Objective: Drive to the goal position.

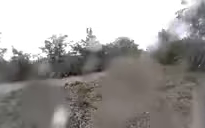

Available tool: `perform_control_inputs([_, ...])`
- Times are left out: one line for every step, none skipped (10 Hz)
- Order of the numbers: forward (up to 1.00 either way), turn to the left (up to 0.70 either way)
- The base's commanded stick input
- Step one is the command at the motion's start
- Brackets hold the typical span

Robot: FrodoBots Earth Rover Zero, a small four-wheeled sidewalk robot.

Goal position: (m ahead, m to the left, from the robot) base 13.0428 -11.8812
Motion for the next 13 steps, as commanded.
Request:
perform_control_inputs([0.85, 0.0])
perform_control_inputs([0.85, 0.0])
perform_control_inputs([0.85, 0.0])
perform_control_inputs([0.85, 0.0])
perform_control_inputs([0.85, 0.0])
perform_control_inputs([0.85, 0.0])
perform_control_inputs([0.85, 0.0])
perform_control_inputs([0.85, 0.0])
perform_control_inputs([0.85, 0.0])
perform_control_inputs([0.85, 0.0])
perform_control_inputs([0.85, 0.0])
perform_control_inputs([0.85, 0.0])
perform_control_inputs([0.85, 0.0])
